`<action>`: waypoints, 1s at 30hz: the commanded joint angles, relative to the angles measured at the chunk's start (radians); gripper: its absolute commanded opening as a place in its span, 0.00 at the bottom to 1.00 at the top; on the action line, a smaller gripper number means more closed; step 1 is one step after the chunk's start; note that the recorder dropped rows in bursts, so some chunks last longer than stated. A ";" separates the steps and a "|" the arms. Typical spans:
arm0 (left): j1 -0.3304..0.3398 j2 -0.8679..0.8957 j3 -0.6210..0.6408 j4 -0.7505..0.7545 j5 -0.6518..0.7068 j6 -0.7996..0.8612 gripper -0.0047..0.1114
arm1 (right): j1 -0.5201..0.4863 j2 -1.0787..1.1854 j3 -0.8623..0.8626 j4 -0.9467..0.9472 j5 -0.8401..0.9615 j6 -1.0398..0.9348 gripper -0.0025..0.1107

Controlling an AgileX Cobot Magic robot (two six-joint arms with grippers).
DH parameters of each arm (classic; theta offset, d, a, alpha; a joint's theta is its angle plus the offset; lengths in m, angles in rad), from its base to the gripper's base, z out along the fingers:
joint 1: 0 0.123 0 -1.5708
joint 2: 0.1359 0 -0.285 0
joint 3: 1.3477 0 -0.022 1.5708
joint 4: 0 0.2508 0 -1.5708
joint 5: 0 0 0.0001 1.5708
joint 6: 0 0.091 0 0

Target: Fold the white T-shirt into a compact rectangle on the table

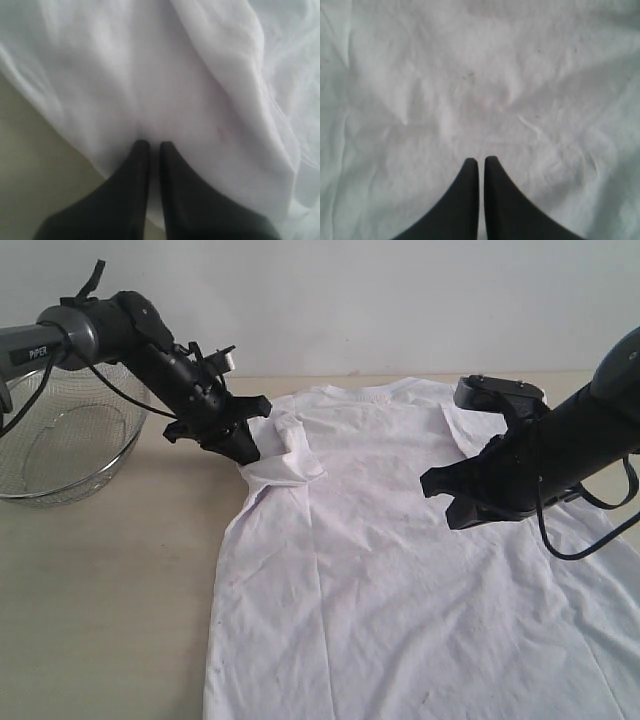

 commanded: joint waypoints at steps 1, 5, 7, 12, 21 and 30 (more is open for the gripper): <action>-0.005 0.007 -0.002 0.070 0.009 -0.019 0.12 | -0.004 -0.013 0.003 0.003 -0.010 -0.010 0.02; -0.001 0.007 -0.002 0.090 0.005 -0.023 0.12 | -0.004 -0.013 0.003 0.003 -0.010 -0.010 0.02; -0.001 0.007 -0.002 0.117 0.005 -0.023 0.12 | -0.004 -0.013 0.003 0.003 -0.010 -0.010 0.02; -0.001 0.007 -0.002 0.154 0.005 -0.026 0.12 | -0.004 -0.013 0.003 0.003 -0.010 -0.010 0.02; -0.001 0.001 -0.002 0.206 -0.020 -0.056 0.12 | -0.004 -0.013 0.003 0.003 -0.006 -0.013 0.02; -0.001 -0.027 -0.002 0.304 -0.051 -0.082 0.12 | -0.004 -0.013 0.003 0.003 -0.006 -0.013 0.02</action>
